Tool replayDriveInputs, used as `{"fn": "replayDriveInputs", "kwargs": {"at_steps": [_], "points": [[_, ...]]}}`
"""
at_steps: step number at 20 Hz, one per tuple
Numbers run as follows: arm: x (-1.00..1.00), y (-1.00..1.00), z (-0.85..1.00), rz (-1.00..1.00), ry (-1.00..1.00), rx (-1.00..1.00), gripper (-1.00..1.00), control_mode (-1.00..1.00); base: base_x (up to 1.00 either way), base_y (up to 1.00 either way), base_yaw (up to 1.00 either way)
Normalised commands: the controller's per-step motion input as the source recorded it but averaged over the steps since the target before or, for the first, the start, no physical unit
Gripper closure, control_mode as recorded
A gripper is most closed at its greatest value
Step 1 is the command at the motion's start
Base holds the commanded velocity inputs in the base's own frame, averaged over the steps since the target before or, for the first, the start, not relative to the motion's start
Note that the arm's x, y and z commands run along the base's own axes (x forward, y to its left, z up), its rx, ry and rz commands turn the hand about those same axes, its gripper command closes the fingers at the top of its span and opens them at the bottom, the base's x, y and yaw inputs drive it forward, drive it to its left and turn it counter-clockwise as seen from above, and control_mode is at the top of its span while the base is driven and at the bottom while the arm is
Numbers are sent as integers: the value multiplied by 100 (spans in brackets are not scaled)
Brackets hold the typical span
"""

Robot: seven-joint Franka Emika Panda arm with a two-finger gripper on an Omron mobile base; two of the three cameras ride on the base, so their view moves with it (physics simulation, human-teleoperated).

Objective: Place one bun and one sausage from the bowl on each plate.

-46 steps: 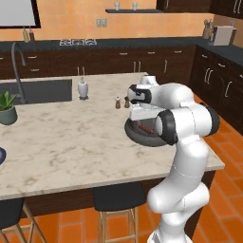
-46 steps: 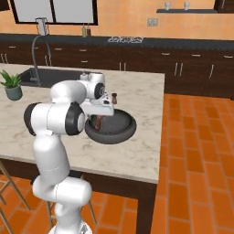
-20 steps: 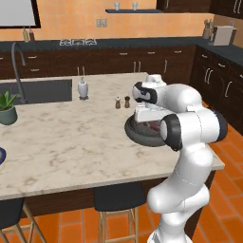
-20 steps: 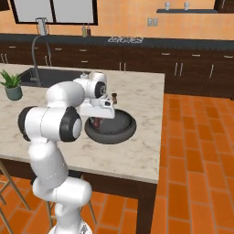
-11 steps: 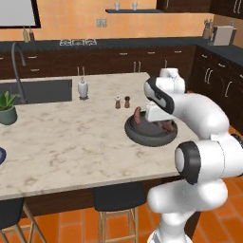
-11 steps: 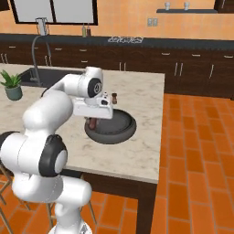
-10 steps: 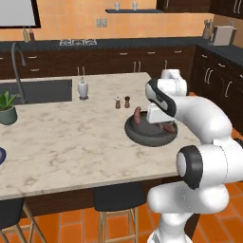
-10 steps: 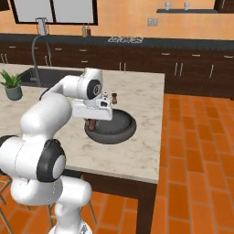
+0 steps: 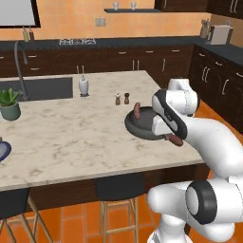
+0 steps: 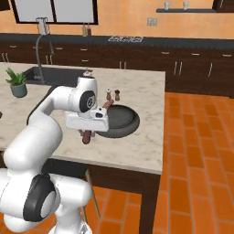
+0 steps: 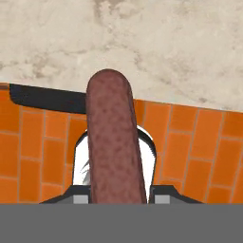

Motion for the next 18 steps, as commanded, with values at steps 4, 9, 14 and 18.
{"fn": "replayDriveInputs", "kwargs": {"at_steps": [4, 9, 14, 18], "points": [[0, 0, 0, 0, 0, 0, 100, 100, -69, 77, -5], [0, 0, 0, 0, 0, 0, 100, 100, -61, 94, -2], [0, 0, 0, 0, 0, 0, 100, 100, -31, 100, -3], [0, 0, 0, 0, 0, 0, 100, 100, 2, 100, -23]]}}
